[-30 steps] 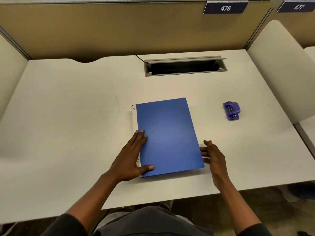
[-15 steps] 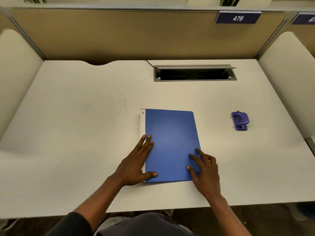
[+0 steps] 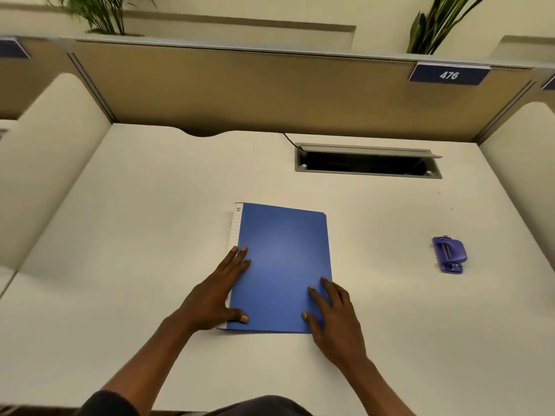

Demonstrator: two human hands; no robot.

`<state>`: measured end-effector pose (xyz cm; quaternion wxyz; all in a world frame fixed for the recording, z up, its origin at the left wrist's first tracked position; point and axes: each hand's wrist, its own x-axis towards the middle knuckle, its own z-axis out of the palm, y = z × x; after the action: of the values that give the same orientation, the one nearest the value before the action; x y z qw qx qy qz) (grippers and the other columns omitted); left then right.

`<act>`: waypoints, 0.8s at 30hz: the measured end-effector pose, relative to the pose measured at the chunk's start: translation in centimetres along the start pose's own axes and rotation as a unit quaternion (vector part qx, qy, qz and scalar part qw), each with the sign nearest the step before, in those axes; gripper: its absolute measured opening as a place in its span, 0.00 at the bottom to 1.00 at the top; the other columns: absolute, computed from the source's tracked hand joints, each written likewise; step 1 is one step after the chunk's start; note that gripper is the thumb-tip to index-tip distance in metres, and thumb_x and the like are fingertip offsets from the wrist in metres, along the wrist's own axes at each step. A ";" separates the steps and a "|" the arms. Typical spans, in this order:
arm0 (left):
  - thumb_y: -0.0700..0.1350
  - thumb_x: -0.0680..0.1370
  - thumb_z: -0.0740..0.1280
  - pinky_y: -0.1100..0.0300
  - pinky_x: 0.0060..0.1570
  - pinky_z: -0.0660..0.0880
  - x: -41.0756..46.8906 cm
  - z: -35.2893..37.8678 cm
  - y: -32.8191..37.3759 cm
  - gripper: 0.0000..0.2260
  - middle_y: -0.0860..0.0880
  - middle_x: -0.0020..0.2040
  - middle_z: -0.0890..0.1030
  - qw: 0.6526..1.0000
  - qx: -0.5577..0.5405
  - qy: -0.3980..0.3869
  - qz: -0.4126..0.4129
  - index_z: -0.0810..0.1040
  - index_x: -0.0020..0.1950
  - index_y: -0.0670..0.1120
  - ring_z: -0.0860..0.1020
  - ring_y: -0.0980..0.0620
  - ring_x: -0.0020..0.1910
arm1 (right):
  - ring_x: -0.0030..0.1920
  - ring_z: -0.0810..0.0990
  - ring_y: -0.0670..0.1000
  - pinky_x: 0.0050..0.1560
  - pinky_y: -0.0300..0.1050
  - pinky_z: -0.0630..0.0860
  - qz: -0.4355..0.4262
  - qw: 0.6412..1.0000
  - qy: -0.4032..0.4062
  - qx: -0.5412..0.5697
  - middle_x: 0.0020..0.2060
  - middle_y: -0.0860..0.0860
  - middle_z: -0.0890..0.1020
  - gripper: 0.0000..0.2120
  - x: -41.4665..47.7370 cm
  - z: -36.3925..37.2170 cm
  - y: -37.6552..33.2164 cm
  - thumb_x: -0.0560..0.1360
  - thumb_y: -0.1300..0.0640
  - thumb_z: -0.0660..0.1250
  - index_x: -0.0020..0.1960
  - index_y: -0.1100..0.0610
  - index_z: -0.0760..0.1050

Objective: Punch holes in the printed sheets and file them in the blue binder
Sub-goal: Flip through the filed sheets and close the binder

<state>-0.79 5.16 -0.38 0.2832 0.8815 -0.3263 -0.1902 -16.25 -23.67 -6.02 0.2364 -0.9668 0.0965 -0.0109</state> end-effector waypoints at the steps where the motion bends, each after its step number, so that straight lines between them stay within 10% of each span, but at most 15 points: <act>1: 0.64 0.69 0.79 0.60 0.69 0.74 0.1 -0.5 -0.7 0.54 0.67 0.84 0.39 1.000 -0.001 0.003 -0.006 0.48 0.85 0.59 0.37 0.63 0.83 | 0.81 0.60 0.52 0.64 0.50 0.79 -0.007 1.000 -0.010 -0.005 0.82 0.47 0.61 0.29 0.8 0.3 -0.6 0.81 0.37 0.59 0.79 0.46 0.68; 8: 0.54 0.71 0.81 0.58 0.74 0.68 1.8 -4.9 -6.2 0.54 0.63 0.85 0.38 0.998 0.021 0.020 -0.056 0.48 0.85 0.57 0.34 0.61 0.83 | 0.84 0.51 0.53 0.71 0.51 0.75 -0.045 0.994 -0.084 -0.051 0.85 0.47 0.50 0.35 8.3 2.3 -5.4 0.80 0.33 0.45 0.83 0.45 0.57; 24: 0.45 0.74 0.79 0.49 0.81 0.57 10.7 -16.7 -16.5 0.51 0.55 0.83 0.36 0.980 0.148 -0.013 -0.131 0.47 0.86 0.48 0.34 0.49 0.83 | 0.84 0.44 0.57 0.82 0.52 0.48 -0.112 0.973 -0.175 -0.102 0.85 0.53 0.43 0.35 25.7 4.0 -14.3 0.84 0.34 0.49 0.85 0.48 0.46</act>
<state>23.29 14.48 0.55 0.1182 0.9463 -0.2361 -0.1867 11.85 -14.32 -3.67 0.1473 -0.9773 -0.0544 0.1419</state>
